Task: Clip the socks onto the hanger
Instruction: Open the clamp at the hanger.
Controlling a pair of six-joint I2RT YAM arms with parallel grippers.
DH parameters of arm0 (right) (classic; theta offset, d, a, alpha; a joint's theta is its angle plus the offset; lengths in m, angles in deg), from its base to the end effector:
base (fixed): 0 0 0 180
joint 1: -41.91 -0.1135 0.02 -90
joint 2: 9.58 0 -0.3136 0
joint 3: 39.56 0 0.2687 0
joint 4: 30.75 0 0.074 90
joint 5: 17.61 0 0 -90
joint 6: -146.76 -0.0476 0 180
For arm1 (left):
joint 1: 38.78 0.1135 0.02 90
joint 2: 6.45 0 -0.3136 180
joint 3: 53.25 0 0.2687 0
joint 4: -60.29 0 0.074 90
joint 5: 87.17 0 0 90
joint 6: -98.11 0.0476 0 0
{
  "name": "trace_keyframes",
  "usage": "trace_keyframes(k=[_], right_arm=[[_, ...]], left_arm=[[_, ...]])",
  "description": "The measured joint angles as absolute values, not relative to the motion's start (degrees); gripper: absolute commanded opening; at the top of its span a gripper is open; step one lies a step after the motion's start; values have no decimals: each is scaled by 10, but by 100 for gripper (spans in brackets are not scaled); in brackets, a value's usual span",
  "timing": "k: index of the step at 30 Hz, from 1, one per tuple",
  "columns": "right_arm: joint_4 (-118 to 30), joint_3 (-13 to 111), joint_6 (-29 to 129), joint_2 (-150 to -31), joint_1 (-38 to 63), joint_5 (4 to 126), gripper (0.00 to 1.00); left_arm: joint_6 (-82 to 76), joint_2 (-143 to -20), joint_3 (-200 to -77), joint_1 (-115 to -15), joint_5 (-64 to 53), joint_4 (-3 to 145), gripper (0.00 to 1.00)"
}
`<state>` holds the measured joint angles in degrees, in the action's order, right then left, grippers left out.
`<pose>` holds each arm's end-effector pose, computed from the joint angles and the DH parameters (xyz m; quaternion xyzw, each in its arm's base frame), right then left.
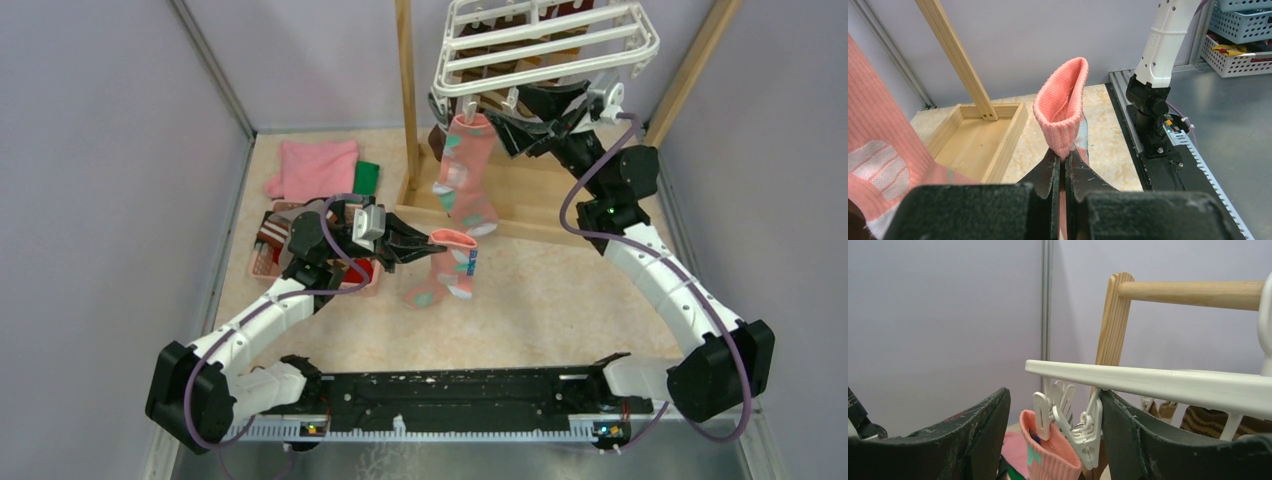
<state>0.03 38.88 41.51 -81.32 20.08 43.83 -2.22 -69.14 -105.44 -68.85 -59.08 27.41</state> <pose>0.2519 0.1254 0.5131 -0.2454 0.4154 0.3798 0.7893 0.1775 -0.1513 0.3799 0.5028 0.3969 -0.5146 0.5699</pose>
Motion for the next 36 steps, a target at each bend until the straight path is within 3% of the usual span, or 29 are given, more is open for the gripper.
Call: trace_keyframes(k=[21,24,36], right_arm=[[0,386,406,-809,206,438,27],[1,386,401,-809,207,438,30],[0,386,397,-809,207,438,60]], left_arm=[[-22,-691,-1054,-689,-591,274,0],[-22,-691,-1054,-689,-591,274,0],[-22,-687,-1054,-689,-591,280,0]])
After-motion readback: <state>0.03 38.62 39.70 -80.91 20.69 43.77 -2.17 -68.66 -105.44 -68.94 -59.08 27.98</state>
